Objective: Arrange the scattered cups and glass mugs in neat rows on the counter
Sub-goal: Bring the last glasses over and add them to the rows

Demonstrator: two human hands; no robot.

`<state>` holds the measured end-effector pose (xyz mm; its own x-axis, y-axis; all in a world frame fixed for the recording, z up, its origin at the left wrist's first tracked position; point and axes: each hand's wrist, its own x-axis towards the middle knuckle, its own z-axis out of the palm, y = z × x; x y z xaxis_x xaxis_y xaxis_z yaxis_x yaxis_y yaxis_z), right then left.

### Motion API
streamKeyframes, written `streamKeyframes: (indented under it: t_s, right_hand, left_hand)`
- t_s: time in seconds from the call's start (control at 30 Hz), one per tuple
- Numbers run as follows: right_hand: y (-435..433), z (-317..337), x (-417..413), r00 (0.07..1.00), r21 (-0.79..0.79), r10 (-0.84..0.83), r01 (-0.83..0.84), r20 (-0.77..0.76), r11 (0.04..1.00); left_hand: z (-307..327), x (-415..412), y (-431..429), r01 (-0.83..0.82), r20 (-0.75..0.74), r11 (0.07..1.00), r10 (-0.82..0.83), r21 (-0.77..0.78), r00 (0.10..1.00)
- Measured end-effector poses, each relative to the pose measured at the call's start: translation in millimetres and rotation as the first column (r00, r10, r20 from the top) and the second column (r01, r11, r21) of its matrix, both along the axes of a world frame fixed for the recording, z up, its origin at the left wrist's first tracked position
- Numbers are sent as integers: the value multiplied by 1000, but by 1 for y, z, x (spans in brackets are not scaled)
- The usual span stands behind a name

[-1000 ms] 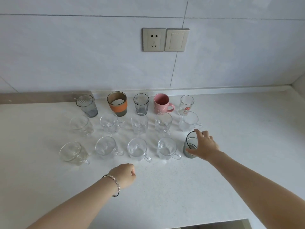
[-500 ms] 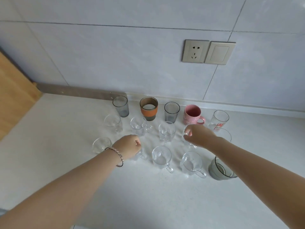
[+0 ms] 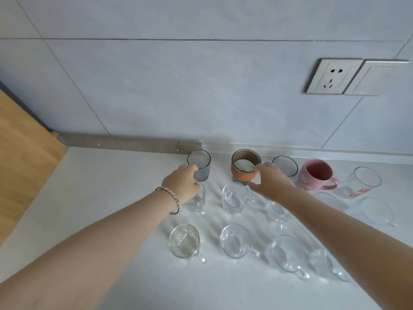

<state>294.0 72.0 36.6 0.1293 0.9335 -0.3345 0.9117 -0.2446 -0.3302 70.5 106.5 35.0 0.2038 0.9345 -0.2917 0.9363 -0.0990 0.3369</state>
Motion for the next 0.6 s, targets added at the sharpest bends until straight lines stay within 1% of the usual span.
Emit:
streamKeyframes:
  t_s: [0.07,0.13,0.2,0.27,0.33,0.37,0.43,0.6]
  right_hand:
    - [20,-1,-12,995,35,-91,93,-44,995]
    - [39,-4,-18,988,42,-144,146,-50,988]
    - [57,-10,-21,989,-15,-145,145,-2,989]
    - [71,-17,-21,991,-116,-126,131,51,985]
    - [83,-24,-21,990,-184,-126,136,67,973]
    - [88,-27,-20,989,-192,-135,145,63,971]
    - [93,-33,-21,988,-163,-145,152,56,975]
    - [99,-46,-31,996,-92,-74,78,48,993]
  left_hand:
    - [-4,-6,25,19,2,1000,-20,15,1000]
    - [-10,-7,46,27,15,1000,-27,1,1000]
    - [-17,-5,63,32,51,999,-30,-33,998]
    - [-24,-1,77,47,81,997,-42,-57,996]
    - [-33,3,87,69,84,994,-62,-81,995]
    - [-36,4,91,77,79,993,-70,-89,994]
    - [-43,6,99,94,64,992,-88,-90,994]
    - [-52,4,108,94,80,995,-90,-43,993]
